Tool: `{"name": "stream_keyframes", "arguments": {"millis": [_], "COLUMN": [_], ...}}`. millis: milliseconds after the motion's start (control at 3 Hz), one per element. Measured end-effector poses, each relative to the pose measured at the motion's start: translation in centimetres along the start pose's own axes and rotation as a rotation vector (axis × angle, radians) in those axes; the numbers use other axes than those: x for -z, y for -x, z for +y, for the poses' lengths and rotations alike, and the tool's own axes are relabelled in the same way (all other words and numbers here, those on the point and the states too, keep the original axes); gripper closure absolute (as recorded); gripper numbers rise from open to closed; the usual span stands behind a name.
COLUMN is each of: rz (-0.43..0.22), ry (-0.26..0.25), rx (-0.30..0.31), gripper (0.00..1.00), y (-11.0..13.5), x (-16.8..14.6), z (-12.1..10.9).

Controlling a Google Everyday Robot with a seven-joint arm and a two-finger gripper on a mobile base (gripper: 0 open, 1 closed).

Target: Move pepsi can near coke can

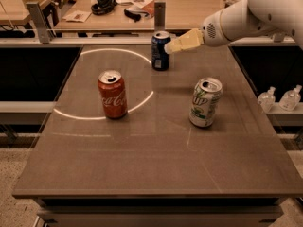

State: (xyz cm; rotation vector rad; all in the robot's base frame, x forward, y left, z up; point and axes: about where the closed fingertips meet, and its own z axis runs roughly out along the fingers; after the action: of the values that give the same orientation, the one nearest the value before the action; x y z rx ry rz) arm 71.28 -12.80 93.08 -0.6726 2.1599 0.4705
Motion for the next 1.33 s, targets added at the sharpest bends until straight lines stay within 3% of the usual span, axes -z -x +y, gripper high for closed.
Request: {"name": "stream_keyframes", "arguments": {"millis": [333,667,1333], "rz": [-0.03,-0.066,-0.094], "ry": [0.071,0.107,0.094], "rx": [0.062,0.173,0.212], "gripper": [0.0,0.0,0.0], "y": [0.9,1.5,2.1], "x": [-1.2,-3.2,-6.1], "z": [1.0,2.2,1.4]}}
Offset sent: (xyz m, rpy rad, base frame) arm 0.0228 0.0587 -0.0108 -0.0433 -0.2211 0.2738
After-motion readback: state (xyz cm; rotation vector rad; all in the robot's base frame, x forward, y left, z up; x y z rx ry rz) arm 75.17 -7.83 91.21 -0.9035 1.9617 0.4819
